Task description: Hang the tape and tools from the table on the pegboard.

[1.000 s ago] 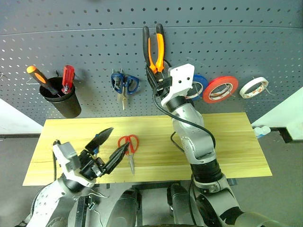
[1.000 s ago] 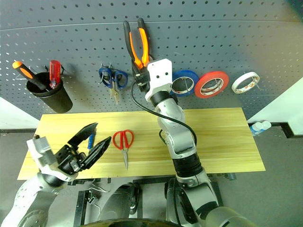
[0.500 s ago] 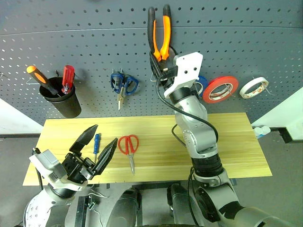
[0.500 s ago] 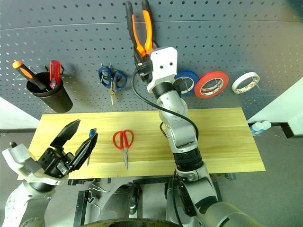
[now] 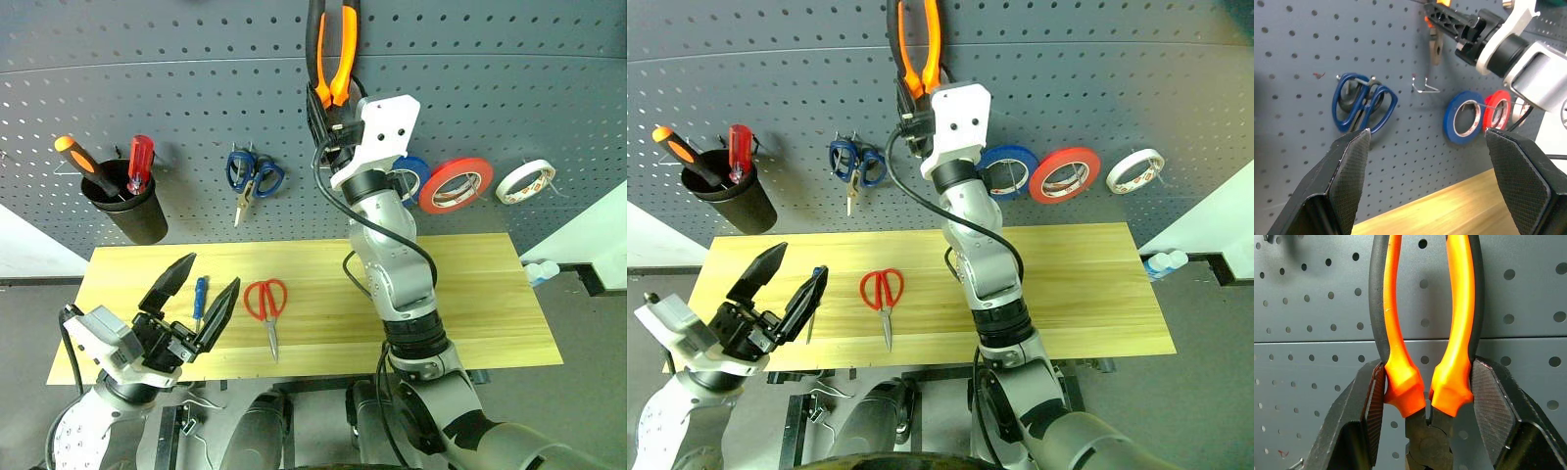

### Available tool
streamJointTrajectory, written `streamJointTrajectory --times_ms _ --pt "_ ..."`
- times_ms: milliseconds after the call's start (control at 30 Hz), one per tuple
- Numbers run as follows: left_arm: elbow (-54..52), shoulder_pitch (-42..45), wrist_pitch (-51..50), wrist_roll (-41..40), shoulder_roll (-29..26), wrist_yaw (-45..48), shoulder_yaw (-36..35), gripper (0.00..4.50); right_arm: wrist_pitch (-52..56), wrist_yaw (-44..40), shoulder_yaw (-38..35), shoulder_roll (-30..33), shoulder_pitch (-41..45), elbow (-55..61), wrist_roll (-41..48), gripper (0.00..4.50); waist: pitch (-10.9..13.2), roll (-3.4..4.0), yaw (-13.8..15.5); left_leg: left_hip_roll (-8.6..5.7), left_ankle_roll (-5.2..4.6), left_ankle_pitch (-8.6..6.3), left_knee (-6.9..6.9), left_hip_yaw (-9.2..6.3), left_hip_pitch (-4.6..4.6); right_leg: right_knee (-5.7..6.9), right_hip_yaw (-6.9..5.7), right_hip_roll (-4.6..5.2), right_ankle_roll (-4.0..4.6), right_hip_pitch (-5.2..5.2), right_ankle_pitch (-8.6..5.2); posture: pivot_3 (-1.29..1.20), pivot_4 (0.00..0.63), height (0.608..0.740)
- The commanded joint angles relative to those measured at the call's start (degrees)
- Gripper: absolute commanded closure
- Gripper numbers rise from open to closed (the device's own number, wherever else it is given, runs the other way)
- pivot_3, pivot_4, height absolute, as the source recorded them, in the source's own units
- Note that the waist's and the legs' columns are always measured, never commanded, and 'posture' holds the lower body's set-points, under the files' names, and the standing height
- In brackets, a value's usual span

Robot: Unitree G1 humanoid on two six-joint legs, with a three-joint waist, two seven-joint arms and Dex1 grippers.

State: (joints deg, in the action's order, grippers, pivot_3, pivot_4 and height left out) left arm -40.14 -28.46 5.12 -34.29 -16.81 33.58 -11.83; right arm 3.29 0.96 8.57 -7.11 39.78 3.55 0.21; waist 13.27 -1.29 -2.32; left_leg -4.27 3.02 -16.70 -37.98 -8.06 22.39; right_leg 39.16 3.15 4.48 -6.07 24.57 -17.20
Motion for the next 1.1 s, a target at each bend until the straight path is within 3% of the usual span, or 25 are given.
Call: streamJointTrajectory --times_ms 33,567,1100 --pt "-2.5 -0.37 0.07 0.21 -0.41 -0.6 0.18 0.58 -3.35 1.23 1.38 -4.29 2.15 0.61 0.14 2.27 0.0 0.0 0.01 0.0 0.0 0.0 0.0 0.0 0.0 0.0 0.0 0.0 0.0 0.0 0.0 0.11 0.191 0.723" --pt "-6.01 -2.58 -2.15 -1.83 -3.01 -1.64 -1.49 0.58 -11.28 5.53 1.7 -5.62 4.26 -9.35 1.22 2.27 0.04 0.04 0.29 0.0 -0.01 -0.01 0.01 -0.01 0.0 0.0 0.0 0.0 0.01 0.0 0.0 0.16 0.225 0.723" --pt "-7.93 -3.87 -3.22 -3.79 -4.52 -1.85 -2.71 0.58 -12.56 6.97 2.55 -6.17 3.46 -10.94 2.26 2.27 0.14 0.12 1.58 0.01 -0.02 -0.01 0.02 -0.03 0.0 -0.03 0.0 0.0 0.02 -0.01 -0.01 0.17 0.242 0.723"
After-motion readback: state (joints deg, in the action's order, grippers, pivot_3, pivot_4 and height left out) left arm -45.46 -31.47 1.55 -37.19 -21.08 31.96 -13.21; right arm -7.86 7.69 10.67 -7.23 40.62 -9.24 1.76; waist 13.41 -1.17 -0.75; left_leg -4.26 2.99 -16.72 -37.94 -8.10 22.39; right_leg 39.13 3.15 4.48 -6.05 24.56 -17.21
